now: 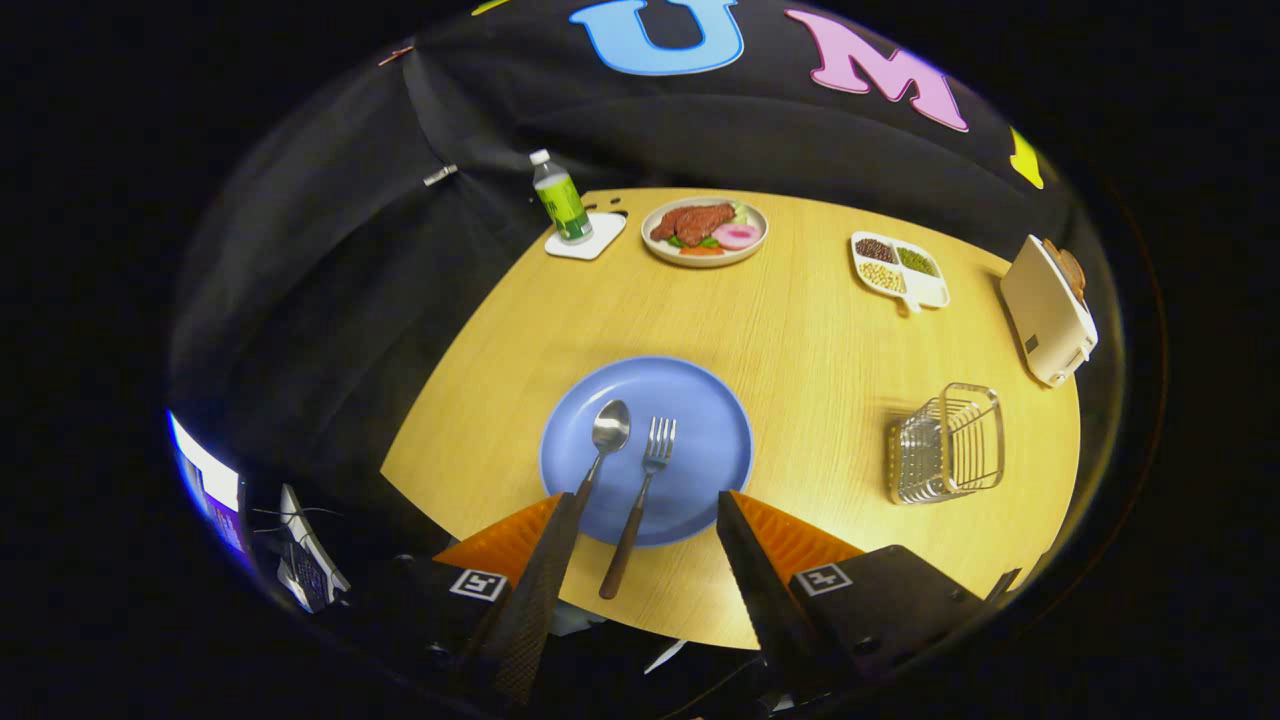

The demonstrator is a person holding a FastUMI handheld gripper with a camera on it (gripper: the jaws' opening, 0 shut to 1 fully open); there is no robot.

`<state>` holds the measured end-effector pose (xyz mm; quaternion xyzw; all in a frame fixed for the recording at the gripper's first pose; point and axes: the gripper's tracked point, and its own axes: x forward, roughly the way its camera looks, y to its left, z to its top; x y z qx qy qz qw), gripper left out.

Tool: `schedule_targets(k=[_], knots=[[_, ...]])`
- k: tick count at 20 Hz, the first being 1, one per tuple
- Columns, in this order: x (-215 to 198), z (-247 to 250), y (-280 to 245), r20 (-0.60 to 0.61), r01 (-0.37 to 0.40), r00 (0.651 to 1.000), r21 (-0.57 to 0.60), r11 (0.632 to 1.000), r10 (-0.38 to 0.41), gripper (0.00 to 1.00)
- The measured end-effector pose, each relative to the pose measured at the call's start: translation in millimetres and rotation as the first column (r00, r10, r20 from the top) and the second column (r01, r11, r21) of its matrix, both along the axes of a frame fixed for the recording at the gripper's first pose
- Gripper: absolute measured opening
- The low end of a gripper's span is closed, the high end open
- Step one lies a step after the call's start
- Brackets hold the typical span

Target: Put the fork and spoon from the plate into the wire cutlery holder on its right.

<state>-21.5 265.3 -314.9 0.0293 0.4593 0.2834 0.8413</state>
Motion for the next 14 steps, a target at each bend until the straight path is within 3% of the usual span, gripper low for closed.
schedule_targets(k=[2,5,13,14], knots=[[8,-25,12,-0.029,-0.011,1.0,-0.04,0.999,0.01,0.79],[13,-64,23,-0.089,-0.021,0.996,-0.11,0.994,0.011,0.53],[18,-110,40,-0.225,0.023,0.973,-0.135,0.991,-0.053,0.53],[21,-109,40,-0.228,0.033,0.971,-0.138,0.99,-0.064,0.43]])
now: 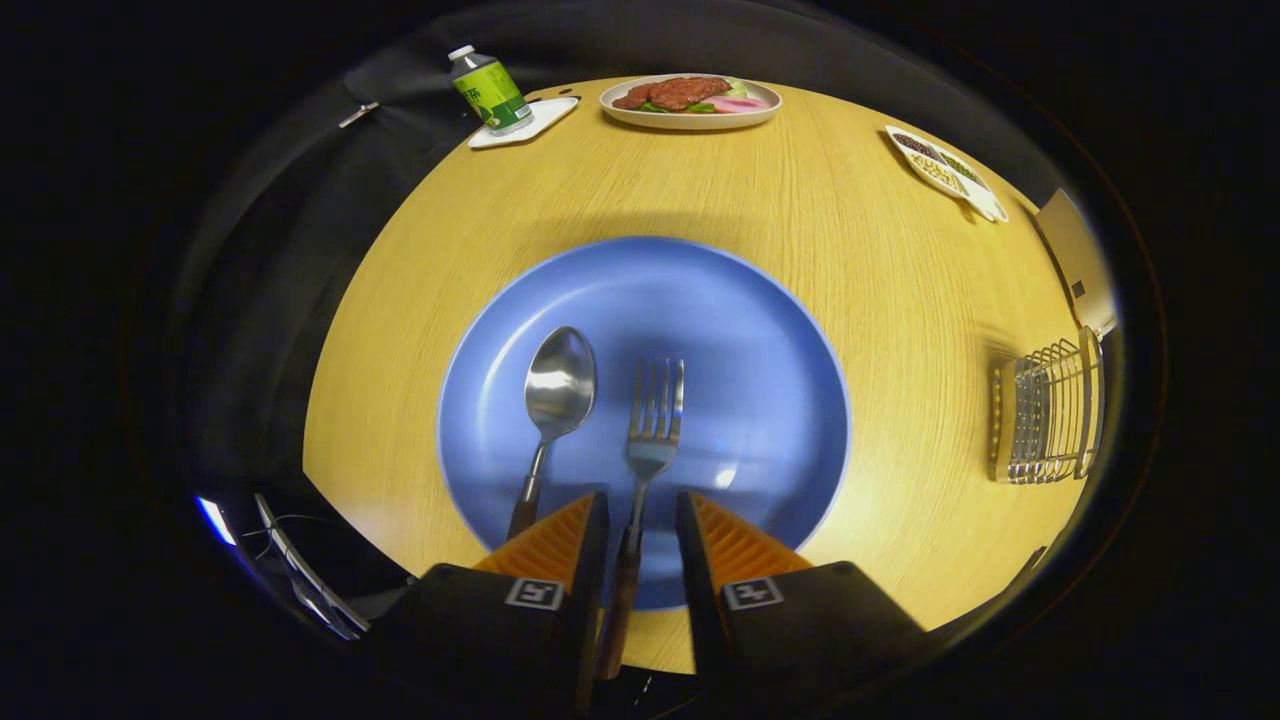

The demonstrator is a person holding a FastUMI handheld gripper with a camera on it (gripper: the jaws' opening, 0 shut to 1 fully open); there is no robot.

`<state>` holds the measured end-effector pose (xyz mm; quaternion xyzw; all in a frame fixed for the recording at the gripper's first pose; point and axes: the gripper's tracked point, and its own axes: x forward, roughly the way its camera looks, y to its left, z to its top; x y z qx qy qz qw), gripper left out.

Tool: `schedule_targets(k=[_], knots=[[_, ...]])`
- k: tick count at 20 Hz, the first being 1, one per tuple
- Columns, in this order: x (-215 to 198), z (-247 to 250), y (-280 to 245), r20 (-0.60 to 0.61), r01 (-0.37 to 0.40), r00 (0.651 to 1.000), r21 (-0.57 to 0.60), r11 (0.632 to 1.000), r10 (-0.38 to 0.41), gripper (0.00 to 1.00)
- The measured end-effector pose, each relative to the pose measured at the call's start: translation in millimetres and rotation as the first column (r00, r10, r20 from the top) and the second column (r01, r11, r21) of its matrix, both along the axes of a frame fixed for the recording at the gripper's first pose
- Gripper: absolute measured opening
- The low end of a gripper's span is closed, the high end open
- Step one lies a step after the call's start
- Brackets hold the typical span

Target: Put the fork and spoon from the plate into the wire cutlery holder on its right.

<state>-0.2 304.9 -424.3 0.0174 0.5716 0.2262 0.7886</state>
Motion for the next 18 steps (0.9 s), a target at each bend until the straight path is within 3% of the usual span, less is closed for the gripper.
schedule_targets(k=[1,3,4,18], knots=[[3,-4,-1,0.006,0.019,1.0,-0.006,1.0,-0.019,0.25],[5,-3,-4,-0.004,0.035,0.999,-0.01,0.999,-0.035,0.1],[5,-3,-6,-0.004,0.029,1.0,-0.016,0.999,-0.029,0.07],[17,65,-21,0.052,0.032,0.998,0.136,0.99,-0.039,0.07]])
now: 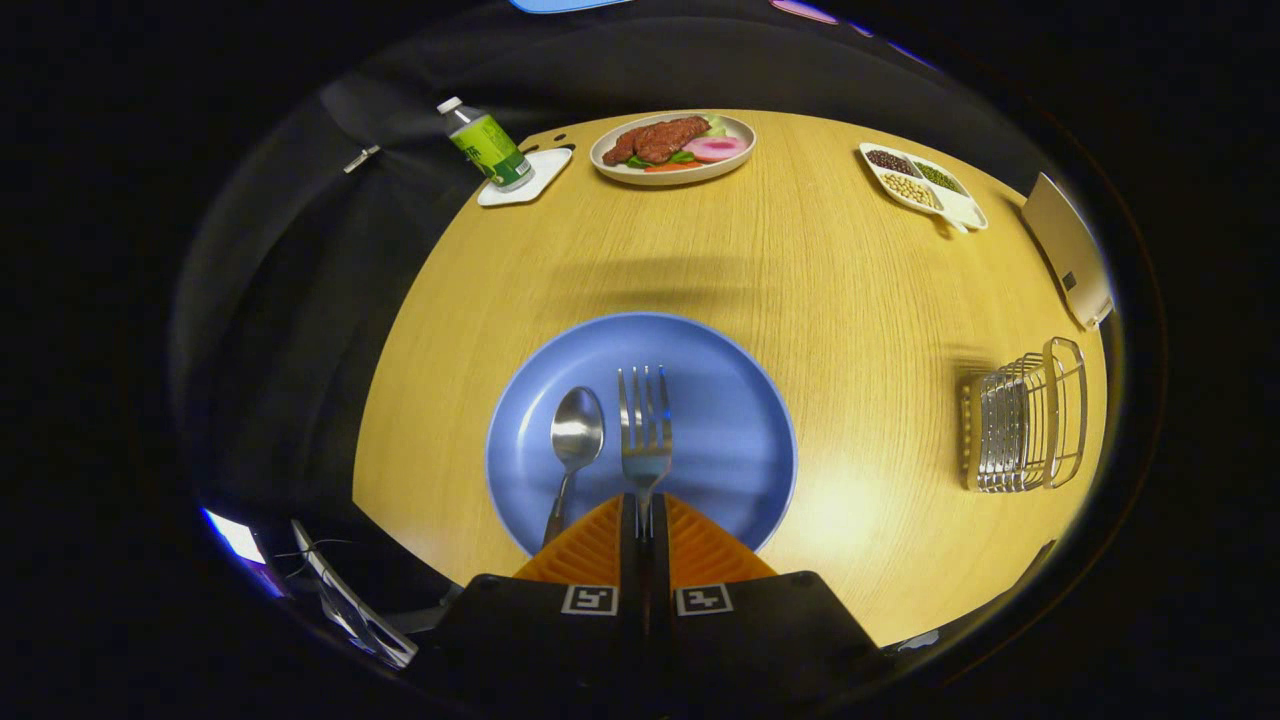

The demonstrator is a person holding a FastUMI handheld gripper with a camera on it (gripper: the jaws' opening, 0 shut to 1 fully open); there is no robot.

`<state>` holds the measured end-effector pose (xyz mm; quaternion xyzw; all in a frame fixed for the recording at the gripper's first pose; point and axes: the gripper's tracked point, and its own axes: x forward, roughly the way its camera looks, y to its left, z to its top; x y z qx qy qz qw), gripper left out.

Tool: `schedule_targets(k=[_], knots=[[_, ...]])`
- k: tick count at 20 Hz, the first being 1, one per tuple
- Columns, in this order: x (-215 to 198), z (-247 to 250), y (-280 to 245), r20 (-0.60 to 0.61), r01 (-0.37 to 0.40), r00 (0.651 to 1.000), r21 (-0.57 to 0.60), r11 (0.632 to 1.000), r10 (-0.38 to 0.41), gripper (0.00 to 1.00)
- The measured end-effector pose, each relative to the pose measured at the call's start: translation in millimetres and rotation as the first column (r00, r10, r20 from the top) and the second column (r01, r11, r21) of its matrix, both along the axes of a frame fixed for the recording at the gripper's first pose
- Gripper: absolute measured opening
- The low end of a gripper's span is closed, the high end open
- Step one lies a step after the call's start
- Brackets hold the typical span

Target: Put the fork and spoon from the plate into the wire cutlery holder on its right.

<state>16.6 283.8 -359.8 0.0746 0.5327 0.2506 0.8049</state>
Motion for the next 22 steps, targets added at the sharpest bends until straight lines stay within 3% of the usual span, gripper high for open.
schedule_targets(k=[12,18,22], knots=[[14,79,-123,0.014,-0.053,0.999,0.01,0.999,0.053,0.07],[27,86,-199,-0.052,-0.069,0.996,-0.054,0.996,0.066,0.06],[33,69,-244,-0.112,-0.128,0.987,-0.14,0.982,0.113,0.06]])
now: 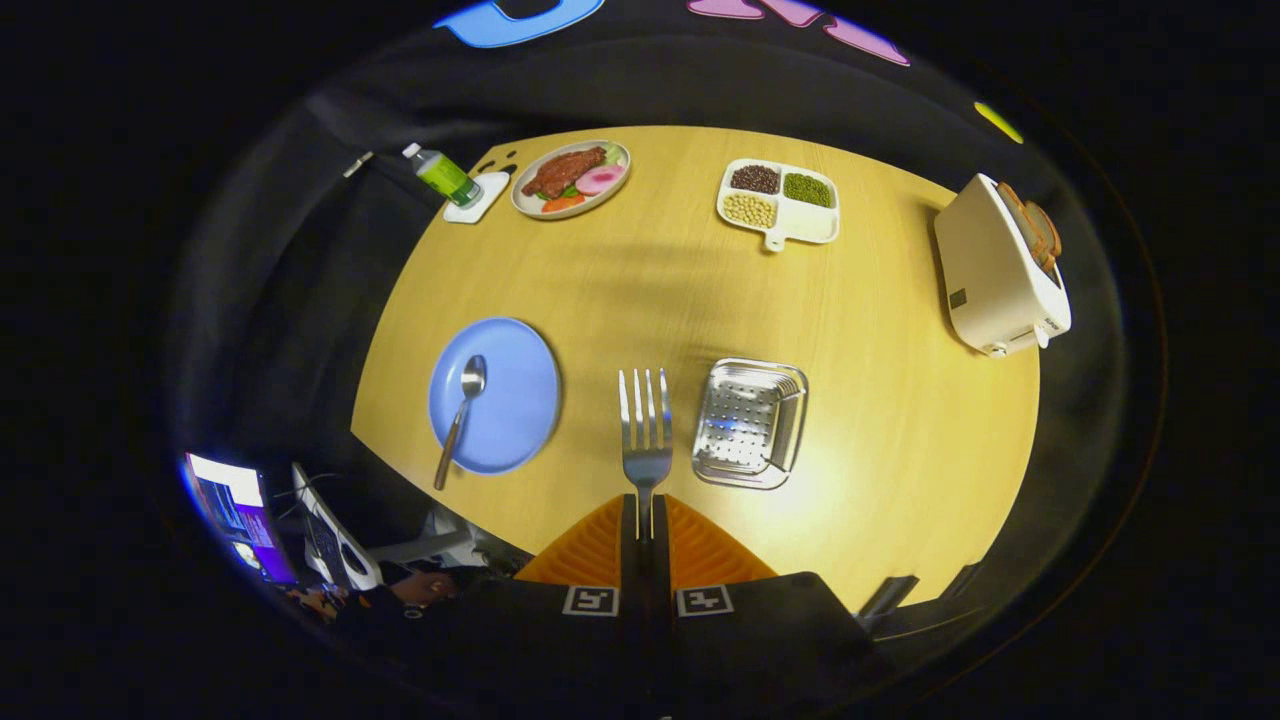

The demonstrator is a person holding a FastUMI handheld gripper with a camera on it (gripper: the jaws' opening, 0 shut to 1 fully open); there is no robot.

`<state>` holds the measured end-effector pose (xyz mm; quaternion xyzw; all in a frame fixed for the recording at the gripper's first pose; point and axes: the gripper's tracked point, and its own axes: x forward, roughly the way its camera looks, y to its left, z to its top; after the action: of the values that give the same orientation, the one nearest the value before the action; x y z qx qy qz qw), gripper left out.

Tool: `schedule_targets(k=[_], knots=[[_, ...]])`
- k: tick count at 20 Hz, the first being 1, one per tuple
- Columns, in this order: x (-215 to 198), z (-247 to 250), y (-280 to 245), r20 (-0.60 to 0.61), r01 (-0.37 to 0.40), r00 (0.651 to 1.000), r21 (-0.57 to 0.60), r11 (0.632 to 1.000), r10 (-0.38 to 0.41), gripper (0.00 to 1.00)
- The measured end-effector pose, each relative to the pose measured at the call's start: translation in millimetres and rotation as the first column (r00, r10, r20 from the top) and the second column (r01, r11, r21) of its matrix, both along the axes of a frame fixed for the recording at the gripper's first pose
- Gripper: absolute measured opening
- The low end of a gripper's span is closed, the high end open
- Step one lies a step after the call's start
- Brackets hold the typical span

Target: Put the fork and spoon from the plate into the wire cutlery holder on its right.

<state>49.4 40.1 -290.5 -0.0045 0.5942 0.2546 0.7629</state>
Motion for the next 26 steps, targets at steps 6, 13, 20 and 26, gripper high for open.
schedule_targets(k=[6,13,20,26], knots=[[7,-34,-35,-0.127,-0.069,0.99,-0.107,0.992,0.055,0.07],[21,-59,-48,-0.328,-0.175,0.939,-0.208,0.962,0.1,0.07],[32,-72,-42,-0.416,-0.279,0.898,-0.285,0.917,0.144,0.08],[32,-78,-32,-0.427,-0.301,0.89,-0.285,0.91,0.161,0.13]])
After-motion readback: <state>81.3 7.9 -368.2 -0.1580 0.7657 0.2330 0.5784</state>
